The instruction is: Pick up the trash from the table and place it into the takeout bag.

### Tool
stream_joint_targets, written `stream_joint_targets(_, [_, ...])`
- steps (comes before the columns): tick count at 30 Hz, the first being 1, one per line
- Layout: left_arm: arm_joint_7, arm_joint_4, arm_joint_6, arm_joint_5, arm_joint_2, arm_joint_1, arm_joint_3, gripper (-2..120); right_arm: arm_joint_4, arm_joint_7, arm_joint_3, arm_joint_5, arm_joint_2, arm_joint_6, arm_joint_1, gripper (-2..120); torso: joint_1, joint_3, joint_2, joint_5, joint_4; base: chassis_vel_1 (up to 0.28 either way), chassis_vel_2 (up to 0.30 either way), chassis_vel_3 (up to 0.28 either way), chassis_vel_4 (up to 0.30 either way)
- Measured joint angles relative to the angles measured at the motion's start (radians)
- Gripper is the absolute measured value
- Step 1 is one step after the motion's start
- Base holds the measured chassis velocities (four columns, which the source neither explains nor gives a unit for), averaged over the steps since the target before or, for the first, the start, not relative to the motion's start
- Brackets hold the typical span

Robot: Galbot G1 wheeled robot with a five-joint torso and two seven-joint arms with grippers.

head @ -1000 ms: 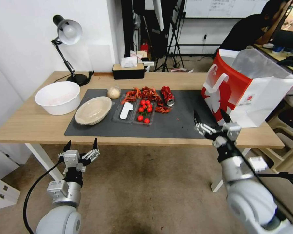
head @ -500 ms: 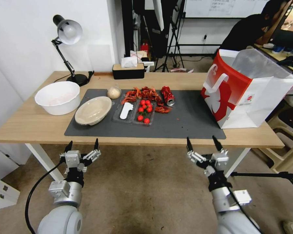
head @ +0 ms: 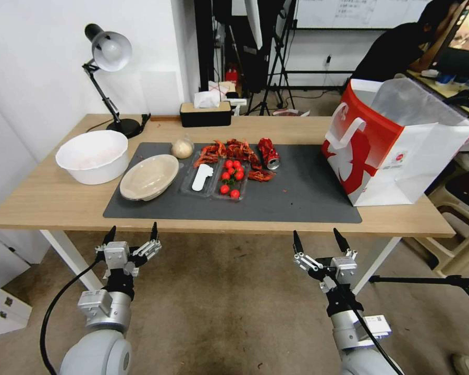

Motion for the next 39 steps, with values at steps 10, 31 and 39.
stream_joint_targets(10, [0.000,0.006,-0.003,0.001,0.000,0.000,0.000,100,-0.004,0.018,-0.001,0.004,0.009,-0.008,0.027,99,0.000,0.000,0.000,0.0000,0.0000,0.000,0.000,0.000,0.000])
stream_joint_targets(31, [0.002,-0.002,-0.006,0.010,-0.003,0.007,-0.002,100,-0.244,0.154,-0.153,0.576,-0.097,-0.338,0.698,99,0.000,0.000,0.000,0.0001,0.0002,0.000,0.000,0.000,0.000])
stream_joint_targets(39, [0.002,-0.003,-0.007,0.010,-0.003,0.008,-0.005,100,-0.277,0.154,-0.182,0.624,-0.100,-0.351,0.750,99,0.000,0.000,0.000,0.0001,-0.0003,0.000,0.000,0.000,0.000])
